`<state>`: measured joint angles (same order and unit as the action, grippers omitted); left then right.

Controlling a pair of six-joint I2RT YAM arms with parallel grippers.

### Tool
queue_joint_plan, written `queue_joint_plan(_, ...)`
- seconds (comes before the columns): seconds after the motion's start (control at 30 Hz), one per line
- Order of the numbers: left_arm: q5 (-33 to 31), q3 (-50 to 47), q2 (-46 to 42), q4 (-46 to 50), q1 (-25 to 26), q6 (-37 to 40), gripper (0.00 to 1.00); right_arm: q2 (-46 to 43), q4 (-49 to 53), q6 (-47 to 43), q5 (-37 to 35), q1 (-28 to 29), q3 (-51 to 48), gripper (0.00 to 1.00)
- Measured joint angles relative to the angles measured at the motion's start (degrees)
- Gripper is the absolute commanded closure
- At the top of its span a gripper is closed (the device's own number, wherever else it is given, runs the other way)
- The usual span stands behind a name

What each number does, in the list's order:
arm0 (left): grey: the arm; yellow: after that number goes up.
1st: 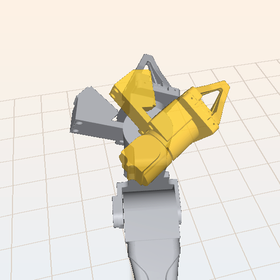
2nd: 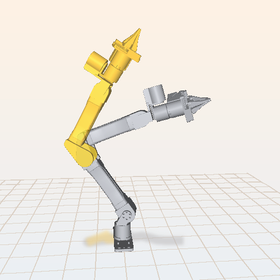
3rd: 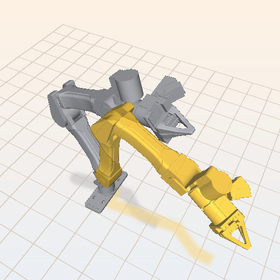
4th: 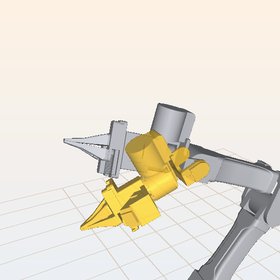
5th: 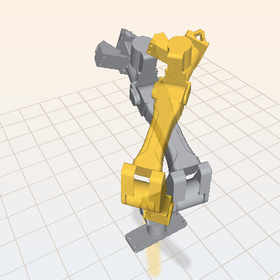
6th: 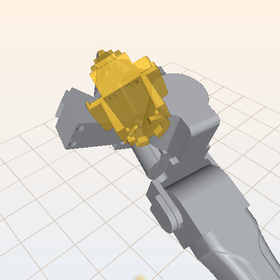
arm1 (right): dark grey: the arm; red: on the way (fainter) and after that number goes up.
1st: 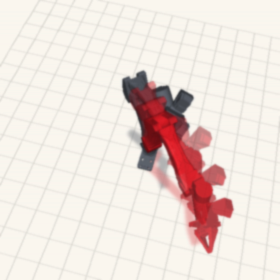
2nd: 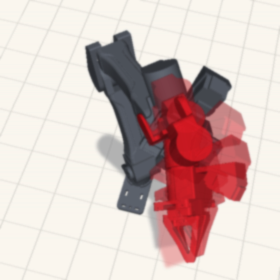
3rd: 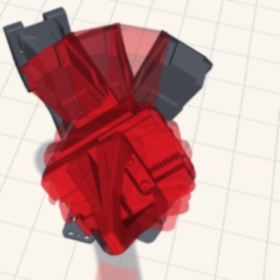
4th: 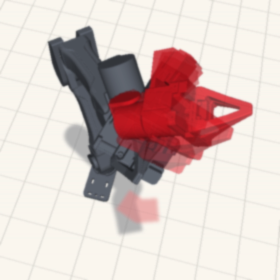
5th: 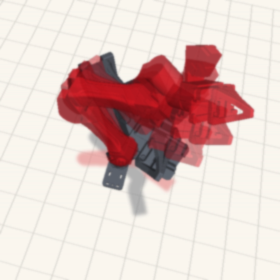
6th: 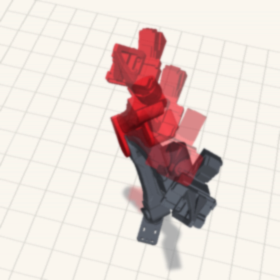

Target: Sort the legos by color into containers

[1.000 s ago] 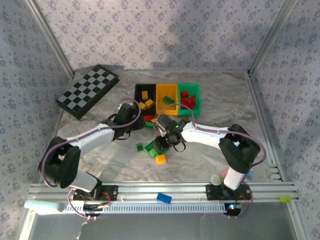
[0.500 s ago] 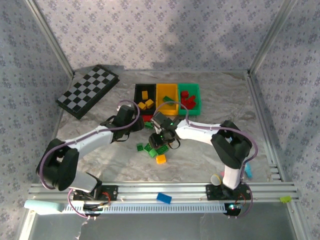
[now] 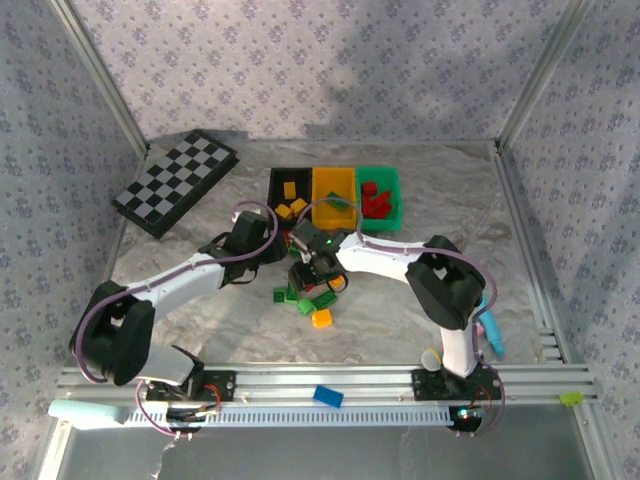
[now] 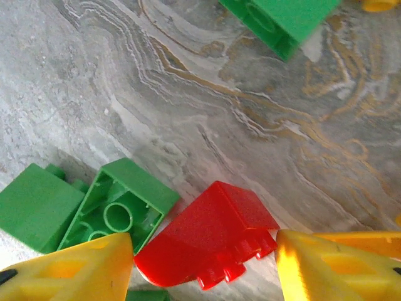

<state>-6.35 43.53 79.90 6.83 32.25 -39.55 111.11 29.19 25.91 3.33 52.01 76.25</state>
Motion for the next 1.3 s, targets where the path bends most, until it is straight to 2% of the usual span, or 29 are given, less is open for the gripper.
queue_joint_plan(0.17, -0.4, -0.7, -0.1, 0.0, 0.0, 0.0, 0.38, 1.9, 1.5, -0.5, -1.4, 0.7, 2.8, 0.36)
queue_joint_plan(0.33, -0.5, -0.9, -0.5, 0.0, 0.0, 0.0, 0.38, 2.4, 1.8, -1.3, -1.6, 0.7, 3.3, 0.42)
queue_joint_plan(0.63, -0.5, -1.0, -0.5, 0.0, 0.0, 0.0, 0.38, 1.6, 1.7, -1.3, -1.6, 0.9, 1.8, 0.42)
queue_joint_plan(0.93, -0.5, -0.9, -0.5, 0.0, 0.0, 0.0, 0.38, -0.1, 1.6, -0.8, -1.0, 0.9, -0.4, 0.64)
queue_joint_plan(1.3, -0.5, -0.9, -1.3, 0.0, 0.0, 0.0, 0.38, -1.2, 2.8, -2.2, -1.1, -0.6, -0.3, 0.68)
